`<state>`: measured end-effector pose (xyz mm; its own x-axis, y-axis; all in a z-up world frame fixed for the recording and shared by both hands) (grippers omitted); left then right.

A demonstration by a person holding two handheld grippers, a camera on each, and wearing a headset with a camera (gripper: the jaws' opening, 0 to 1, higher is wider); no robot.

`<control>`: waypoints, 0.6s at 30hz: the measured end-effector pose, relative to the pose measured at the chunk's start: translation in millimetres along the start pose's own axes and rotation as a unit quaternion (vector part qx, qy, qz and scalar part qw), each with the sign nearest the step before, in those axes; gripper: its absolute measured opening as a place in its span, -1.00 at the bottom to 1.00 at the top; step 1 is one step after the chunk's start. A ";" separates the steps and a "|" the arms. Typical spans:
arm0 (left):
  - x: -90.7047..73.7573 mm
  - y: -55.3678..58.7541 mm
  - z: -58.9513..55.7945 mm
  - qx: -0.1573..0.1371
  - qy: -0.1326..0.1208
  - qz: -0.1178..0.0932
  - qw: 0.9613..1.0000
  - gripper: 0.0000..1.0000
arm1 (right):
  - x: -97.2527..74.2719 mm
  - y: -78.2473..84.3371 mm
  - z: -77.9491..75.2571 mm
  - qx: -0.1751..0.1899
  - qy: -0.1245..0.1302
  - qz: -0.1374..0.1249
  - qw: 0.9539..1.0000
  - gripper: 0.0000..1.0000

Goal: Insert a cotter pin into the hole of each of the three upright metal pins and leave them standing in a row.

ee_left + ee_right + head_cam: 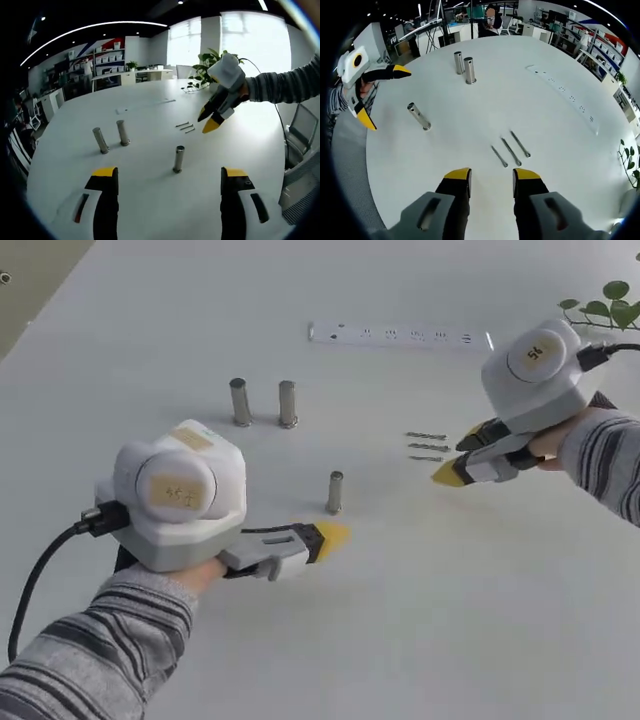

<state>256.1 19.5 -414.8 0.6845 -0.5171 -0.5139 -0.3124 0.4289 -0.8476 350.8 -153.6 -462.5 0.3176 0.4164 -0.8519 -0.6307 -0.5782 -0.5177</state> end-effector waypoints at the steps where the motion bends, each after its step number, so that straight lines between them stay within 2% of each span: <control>1: -0.9 0.5 0.9 -0.002 -0.001 0.000 1.000 0.66 | 1.6 -0.3 -0.7 -0.001 0.000 0.004 1.000 -0.45; 9: -2.7 1.9 4.2 -0.008 -0.001 -0.001 1.000 0.61 | 17.3 -7.8 -4.1 -0.022 -0.002 0.017 1.000 -0.53; 18: -4.8 7.9 3.7 -0.010 0.001 0.006 1.000 0.54 | 24.1 -7.6 -4.8 -0.036 -0.008 0.040 0.999 -0.69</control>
<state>252.8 28.1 -418.5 0.6794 -0.5131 -0.5245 -0.3333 0.4211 -0.8436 366.7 -142.5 -479.4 0.2571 0.3778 -0.8895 -0.6004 -0.6587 -0.4533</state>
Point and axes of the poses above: the centre of the closed fingertips' face, and the gripper's own axes: x roughly forward along the fingers, z roughly to its left, y roughly out of its underside, the point moved 1 cm from there along -x, roughly backward along the fingers, and after that the axes turned 12 degrees about x, right-handed, at the moved point
